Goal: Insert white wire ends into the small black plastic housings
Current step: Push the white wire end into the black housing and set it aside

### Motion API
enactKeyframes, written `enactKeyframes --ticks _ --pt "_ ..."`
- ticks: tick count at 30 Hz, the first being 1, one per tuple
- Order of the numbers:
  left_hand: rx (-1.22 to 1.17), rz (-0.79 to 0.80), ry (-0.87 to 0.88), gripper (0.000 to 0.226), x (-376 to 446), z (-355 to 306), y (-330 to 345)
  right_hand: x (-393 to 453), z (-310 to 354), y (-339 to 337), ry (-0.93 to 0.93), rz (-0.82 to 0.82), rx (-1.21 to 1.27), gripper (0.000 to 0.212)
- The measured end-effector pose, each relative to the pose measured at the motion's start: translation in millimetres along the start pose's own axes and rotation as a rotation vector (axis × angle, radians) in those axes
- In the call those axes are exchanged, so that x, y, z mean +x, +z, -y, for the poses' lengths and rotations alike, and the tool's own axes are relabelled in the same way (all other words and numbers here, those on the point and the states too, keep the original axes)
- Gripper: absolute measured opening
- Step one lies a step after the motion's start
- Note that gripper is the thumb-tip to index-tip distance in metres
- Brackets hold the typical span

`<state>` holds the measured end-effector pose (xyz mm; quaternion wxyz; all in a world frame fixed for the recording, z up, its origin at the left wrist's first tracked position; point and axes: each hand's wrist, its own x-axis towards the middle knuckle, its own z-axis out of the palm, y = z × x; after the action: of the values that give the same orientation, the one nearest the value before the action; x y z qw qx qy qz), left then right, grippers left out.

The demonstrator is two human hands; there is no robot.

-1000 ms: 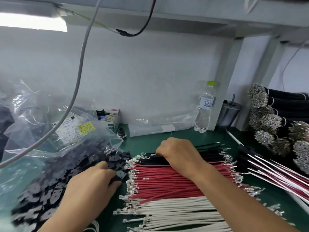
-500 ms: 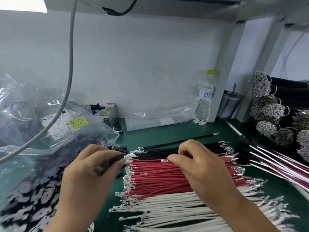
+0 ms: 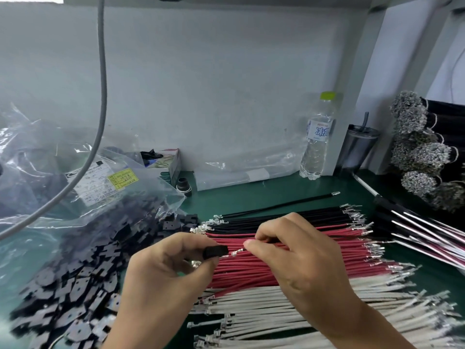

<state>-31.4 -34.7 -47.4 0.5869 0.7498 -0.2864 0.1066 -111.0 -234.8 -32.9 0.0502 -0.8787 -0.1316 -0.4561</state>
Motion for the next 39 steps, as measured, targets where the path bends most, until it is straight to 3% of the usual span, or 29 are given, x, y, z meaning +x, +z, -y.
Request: enactKeyframes --ticks 6,14,19,27,33,39 --pt "-0.278 0.083 -0.139 0.027 1.8 -1.6 -1.7 1.7 5.6 -2.9 0.175 -0.037 0.163 0.025" --pt "-0.35 0.112 -0.18 0.029 3.1 -3.7 -2.0 2.5 14.1 -0.7 0.148 -0.03 0.174 0.019" --pt "-0.379 0.138 -0.224 0.039 1.9 -5.9 -1.5 2.6 10.4 -3.7 0.176 -0.03 0.187 0.014" --pt "-0.375 0.131 -0.197 0.028 0.0 -7.0 0.5 1.2 9.3 -2.3 0.192 0.018 0.279 0.014" --pt "-0.05 0.095 0.008 0.022 -1.6 -11.0 -0.6 -0.6 15.7 3.0 0.122 0.037 0.216 0.012" --pt "-0.231 0.103 -0.12 0.026 -3.4 -8.9 1.9 -2.6 16.6 6.1 0.134 0.063 0.304 0.012"
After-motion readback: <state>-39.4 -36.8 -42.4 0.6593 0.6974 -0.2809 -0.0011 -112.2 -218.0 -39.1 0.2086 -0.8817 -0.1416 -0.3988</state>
